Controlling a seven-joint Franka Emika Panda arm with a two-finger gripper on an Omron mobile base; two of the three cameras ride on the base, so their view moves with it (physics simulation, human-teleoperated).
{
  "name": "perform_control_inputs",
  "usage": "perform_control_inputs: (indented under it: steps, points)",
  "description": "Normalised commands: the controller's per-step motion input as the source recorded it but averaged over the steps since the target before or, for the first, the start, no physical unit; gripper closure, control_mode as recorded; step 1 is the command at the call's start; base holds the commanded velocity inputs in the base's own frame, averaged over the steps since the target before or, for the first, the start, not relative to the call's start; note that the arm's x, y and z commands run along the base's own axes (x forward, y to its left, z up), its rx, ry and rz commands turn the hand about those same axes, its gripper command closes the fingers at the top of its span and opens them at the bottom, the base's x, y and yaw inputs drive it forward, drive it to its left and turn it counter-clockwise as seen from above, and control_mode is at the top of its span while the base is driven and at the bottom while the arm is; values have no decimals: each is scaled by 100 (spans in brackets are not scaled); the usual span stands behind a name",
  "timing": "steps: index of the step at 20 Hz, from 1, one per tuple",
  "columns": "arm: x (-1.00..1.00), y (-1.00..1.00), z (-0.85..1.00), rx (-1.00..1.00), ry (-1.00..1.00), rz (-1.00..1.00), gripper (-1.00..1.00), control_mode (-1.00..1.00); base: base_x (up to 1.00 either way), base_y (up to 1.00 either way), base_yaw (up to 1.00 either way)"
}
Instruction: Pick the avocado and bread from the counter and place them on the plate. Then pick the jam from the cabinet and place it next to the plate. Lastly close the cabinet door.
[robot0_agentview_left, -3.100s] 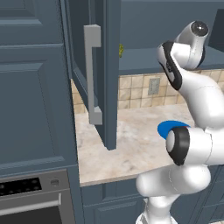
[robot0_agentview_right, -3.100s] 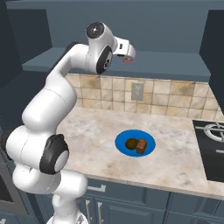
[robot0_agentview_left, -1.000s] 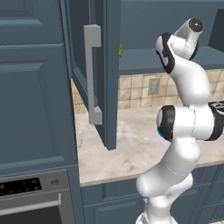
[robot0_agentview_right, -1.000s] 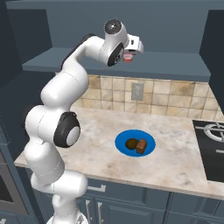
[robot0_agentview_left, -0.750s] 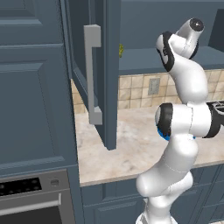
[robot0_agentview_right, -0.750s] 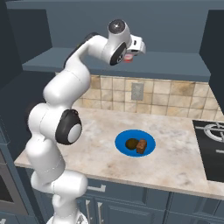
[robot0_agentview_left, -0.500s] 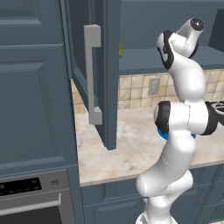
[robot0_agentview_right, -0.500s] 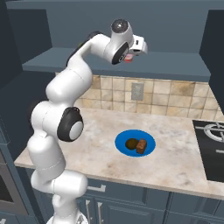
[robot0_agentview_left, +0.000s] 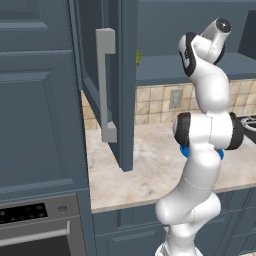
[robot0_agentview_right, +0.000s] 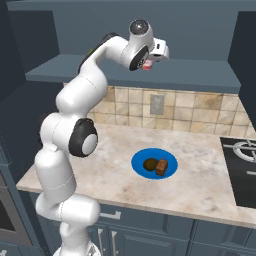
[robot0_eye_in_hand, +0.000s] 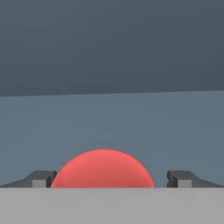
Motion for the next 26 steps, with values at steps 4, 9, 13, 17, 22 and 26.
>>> perform_control_inputs:
  steps: [4, 9, 13, 17, 22, 26]
  points:
    - [4, 0, -10, 0, 6, 0, -100, -100, 0, 0, 0]
    - [0, 0, -8, 0, 9, 0, 100, -100, 0, 0, 0]
    - [-10, -2, -13, 3, 3, 2, 100, -100, 0, 0, 0]
    - [-32, -12, -19, 9, -2, 4, 100, -100, 0, 0, 0]
    - [-54, -24, -33, 12, -16, 7, 100, -100, 0, 0, 0]
    - [-93, -3, -4, 2, -46, 7, 100, -100, 0, 0, 0]
